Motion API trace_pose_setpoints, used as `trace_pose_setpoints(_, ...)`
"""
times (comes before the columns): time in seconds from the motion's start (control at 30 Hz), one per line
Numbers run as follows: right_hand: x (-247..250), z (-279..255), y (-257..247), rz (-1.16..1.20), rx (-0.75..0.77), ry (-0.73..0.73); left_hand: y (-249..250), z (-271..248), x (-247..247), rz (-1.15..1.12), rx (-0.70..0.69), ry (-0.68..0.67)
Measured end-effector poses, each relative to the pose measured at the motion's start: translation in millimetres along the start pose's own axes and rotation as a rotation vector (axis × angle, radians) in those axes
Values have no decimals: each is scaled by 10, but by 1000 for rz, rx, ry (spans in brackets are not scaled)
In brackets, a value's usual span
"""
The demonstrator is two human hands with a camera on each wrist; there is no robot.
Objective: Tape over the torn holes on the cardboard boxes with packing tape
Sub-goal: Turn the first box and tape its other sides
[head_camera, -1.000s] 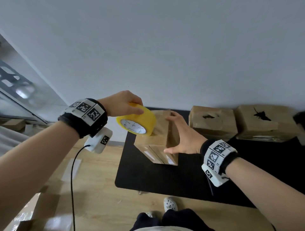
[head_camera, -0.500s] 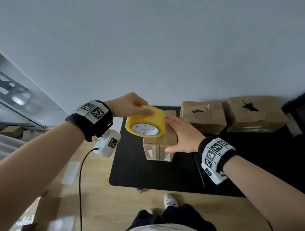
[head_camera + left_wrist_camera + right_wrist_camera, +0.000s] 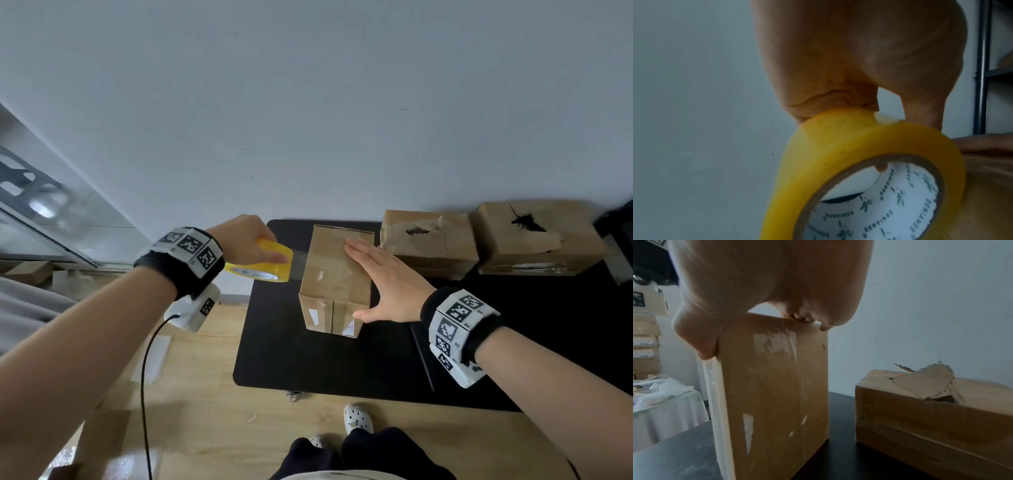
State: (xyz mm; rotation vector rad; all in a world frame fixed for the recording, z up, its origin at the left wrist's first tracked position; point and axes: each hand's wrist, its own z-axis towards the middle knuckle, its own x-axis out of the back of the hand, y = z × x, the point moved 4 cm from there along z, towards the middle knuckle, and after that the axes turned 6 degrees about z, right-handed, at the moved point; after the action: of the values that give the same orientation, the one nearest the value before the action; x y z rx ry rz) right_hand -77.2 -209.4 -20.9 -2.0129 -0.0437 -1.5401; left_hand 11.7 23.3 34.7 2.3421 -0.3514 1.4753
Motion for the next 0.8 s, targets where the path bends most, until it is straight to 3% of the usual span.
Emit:
trace_pose_setpoints(0.3, -20, 26, -145, -146, -50, -72, -52, 92, -326, -103, -9, 0)
trace_pose_setpoints(0.47, -142, 189, -522, -206, 113, -62, -36, 76, -381, -167, -12, 16)
trace_pose_setpoints(0.57, -239, 224, -587, -230, 135, -66, -26, 62, -401, -170, -14, 27)
trace_pose_setpoints(0.67, -228, 43, -399, -302, 72, -76, -69, 42, -434, -199, -1, 39)
trace_pose_setpoints(0.8, -126, -307, -149, -254, -132, -47, -48, 30, -485, -246, -15, 40)
